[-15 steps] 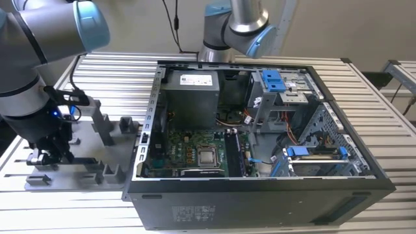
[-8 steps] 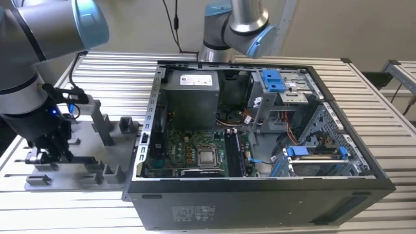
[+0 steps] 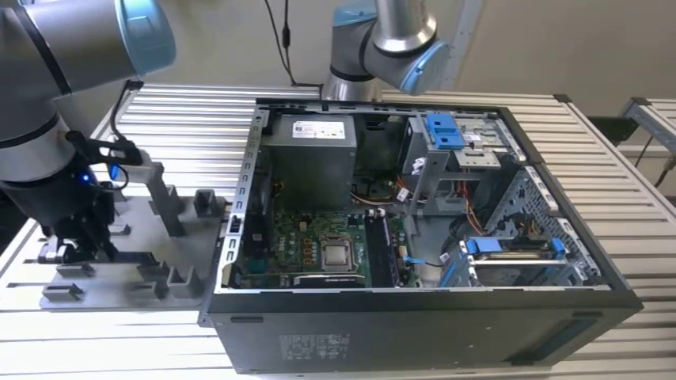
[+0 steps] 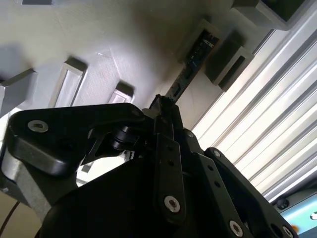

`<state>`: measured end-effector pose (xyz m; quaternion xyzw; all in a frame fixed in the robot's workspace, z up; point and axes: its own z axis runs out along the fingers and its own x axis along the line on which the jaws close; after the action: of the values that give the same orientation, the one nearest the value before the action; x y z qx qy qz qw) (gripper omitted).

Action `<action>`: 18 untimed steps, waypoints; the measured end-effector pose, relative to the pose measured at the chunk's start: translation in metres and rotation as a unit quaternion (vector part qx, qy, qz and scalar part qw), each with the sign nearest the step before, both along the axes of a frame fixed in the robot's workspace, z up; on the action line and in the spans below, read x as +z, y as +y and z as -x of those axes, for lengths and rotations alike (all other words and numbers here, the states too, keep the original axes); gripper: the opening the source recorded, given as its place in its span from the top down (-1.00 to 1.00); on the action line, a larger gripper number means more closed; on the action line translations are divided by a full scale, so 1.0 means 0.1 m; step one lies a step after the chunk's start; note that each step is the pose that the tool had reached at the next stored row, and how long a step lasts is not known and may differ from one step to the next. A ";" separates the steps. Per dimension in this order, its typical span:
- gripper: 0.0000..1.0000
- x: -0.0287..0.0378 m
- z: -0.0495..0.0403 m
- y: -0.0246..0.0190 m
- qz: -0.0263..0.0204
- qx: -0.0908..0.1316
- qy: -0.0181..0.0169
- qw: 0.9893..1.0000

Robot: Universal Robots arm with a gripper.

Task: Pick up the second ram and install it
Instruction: 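Pick up the second ram and move it above second insertion slot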

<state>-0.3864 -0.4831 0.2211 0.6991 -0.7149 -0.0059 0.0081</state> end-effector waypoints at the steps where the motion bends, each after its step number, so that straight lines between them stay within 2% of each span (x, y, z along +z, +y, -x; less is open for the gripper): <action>1: 0.72 0.011 0.000 0.000 0.000 0.000 0.000 1.000; 6: 0.72 0.049 0.000 0.000 0.000 0.000 0.000 1.000; 18: 0.72 0.078 0.000 0.000 0.000 0.000 0.000 1.000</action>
<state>-0.3863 -0.4831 0.2289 0.6991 -0.7149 -0.0059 0.0080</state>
